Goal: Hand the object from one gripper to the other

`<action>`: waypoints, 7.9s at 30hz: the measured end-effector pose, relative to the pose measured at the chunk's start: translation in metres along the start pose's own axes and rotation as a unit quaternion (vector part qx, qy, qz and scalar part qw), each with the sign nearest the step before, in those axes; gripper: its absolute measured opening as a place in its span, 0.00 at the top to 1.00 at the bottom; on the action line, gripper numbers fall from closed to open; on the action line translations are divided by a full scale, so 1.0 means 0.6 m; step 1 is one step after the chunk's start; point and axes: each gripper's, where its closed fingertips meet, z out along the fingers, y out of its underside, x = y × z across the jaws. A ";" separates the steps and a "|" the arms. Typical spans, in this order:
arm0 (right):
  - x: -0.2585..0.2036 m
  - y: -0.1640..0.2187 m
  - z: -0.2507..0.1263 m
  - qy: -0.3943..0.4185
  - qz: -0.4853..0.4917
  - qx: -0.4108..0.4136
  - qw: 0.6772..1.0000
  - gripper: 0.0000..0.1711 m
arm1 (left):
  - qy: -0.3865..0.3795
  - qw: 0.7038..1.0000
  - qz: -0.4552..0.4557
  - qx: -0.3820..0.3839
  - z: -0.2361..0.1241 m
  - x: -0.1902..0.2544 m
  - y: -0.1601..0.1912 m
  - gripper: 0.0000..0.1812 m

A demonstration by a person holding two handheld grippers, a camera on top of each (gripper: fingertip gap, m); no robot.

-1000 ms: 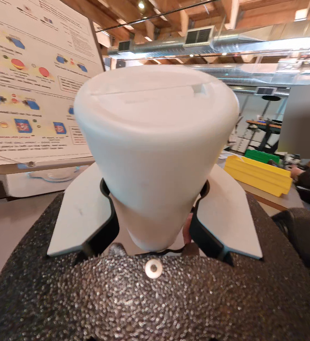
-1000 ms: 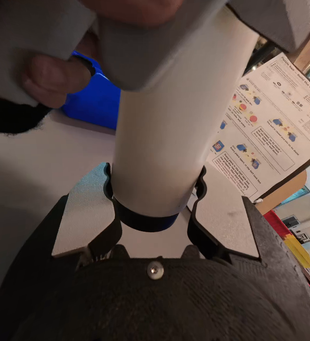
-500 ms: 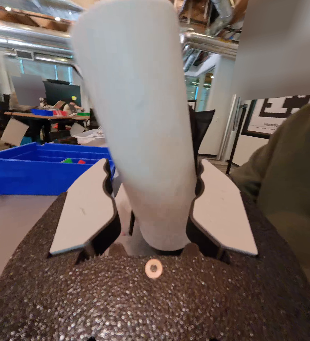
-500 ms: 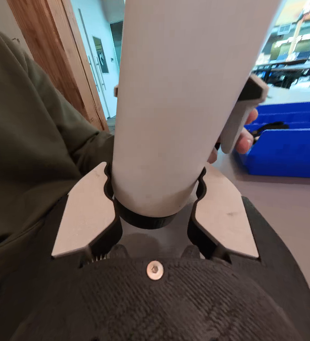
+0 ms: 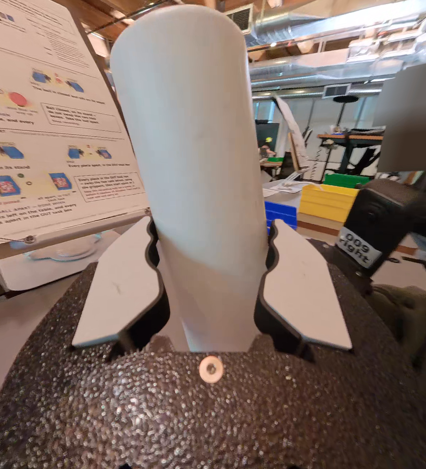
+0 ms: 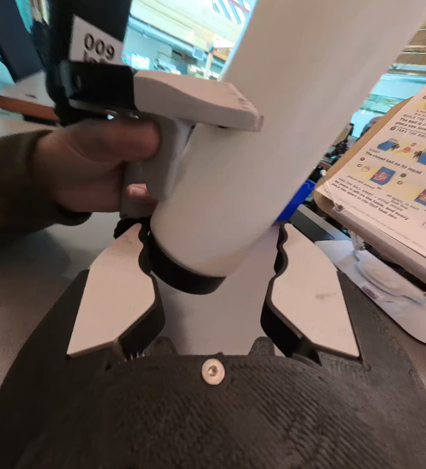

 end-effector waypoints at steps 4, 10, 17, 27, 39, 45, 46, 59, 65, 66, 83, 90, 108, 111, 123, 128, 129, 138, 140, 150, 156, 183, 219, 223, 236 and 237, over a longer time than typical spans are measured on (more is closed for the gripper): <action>0.012 0.019 0.008 0.045 -0.045 -0.044 0.997 0.43 | -0.017 0.999 0.039 -0.002 0.007 0.009 0.008 0.54; -0.002 -0.010 -0.024 -0.052 0.025 0.002 0.998 0.46 | 0.107 0.991 -0.070 0.050 -0.012 0.030 -0.019 0.60; -0.066 -0.050 -0.073 -0.261 0.153 0.075 0.950 0.47 | 0.226 0.972 -0.058 0.030 -0.027 0.079 -0.015 0.46; -0.021 -0.019 -0.053 -0.155 0.150 0.064 0.974 0.53 | 0.137 0.983 -0.100 0.075 -0.016 0.018 -0.016 0.50; 0.000 0.005 0.004 0.013 -0.005 -0.006 1.000 0.44 | -0.022 0.998 -0.034 0.046 -0.007 -0.026 -0.002 0.51; -0.016 0.009 0.008 -0.051 0.106 -0.002 0.993 0.44 | 0.042 0.998 0.041 0.034 -0.001 0.020 -0.015 0.52; -0.024 0.009 0.008 -0.069 0.114 0.000 0.991 0.44 | 0.059 0.997 0.050 0.024 0.003 0.033 -0.011 0.52; -0.079 -0.055 -0.102 -0.328 0.188 0.066 0.923 0.50 | 0.356 0.931 0.005 -0.083 -0.027 0.130 -0.009 0.37; -0.062 -0.088 -0.123 -0.333 0.211 0.118 0.911 0.51 | 0.477 0.876 -0.031 -0.057 -0.007 0.186 -0.053 0.43; -0.037 -0.089 -0.120 -0.293 0.218 0.128 0.922 0.53 | 0.456 0.888 -0.050 -0.043 0.014 0.177 -0.067 0.43; 0.115 -0.021 -0.094 0.110 -0.007 0.009 0.994 0.51 | 0.050 0.990 0.040 -0.129 0.163 0.070 -0.026 0.44; 0.078 -0.044 -0.113 -0.014 0.060 0.065 0.996 0.51 | 0.252 0.965 -0.015 -0.075 0.119 0.121 -0.054 0.56; 0.145 -0.045 -0.172 0.054 0.139 0.121 0.981 0.38 | 0.172 0.929 0.255 -0.205 0.121 0.075 0.038 0.55; 0.200 -0.045 -0.243 0.183 0.073 0.109 0.974 0.35 | 0.168 0.915 0.291 -0.226 0.109 0.069 0.036 0.55; 0.170 -0.022 -0.234 0.221 -0.511 -0.279 0.782 0.28 | 0.269 0.857 0.289 -0.330 0.059 0.092 0.095 0.55; 0.164 -0.011 -0.215 0.256 -0.640 -0.309 0.655 0.46 | 0.253 0.853 0.262 -0.373 0.064 0.114 0.102 0.55; 0.169 -0.010 -0.219 0.273 -0.627 -0.314 0.659 0.46 | 0.244 0.853 0.263 -0.379 0.066 0.116 0.103 0.55; 0.182 0.022 -0.272 0.337 -0.398 -0.300 0.799 0.47 | 0.148 0.904 0.290 -0.277 0.077 0.119 -0.006 0.53; 0.193 0.010 -0.304 0.381 -0.285 -0.241 0.846 0.48 | 0.128 0.942 0.254 -0.178 0.081 0.125 -0.076 0.52; 0.160 -0.175 -0.317 0.196 0.196 0.218 0.936 0.48 | 0.306 0.947 0.067 -0.064 0.113 0.214 -0.051 0.46; 0.121 -0.211 -0.304 0.063 0.265 0.315 0.909 0.48 | 0.390 0.918 -0.050 -0.056 0.117 0.269 -0.036 0.47; 0.135 -0.157 -0.300 0.145 0.189 0.121 0.964 0.42 | 0.248 0.917 0.263 -0.169 0.141 0.221 0.046 0.55; 0.099 -0.167 -0.334 -0.003 0.206 0.188 0.960 0.49 | 0.457 0.838 -0.142 -0.263 0.110 0.317 0.110 0.49; 0.156 -0.141 -0.347 0.153 0.192 0.124 0.961 0.45 | 0.293 0.929 -0.004 -0.227 0.161 0.237 0.109 0.50; 0.213 -0.177 -0.388 0.284 0.288 0.271 0.873 0.40 | 0.024 0.914 0.398 -0.073 0.195 0.193 0.055 0.51; 0.212 -0.177 -0.391 0.263 0.281 0.269 0.883 0.40 | 0.050 0.916 0.392 -0.075 0.193 0.201 0.057 0.53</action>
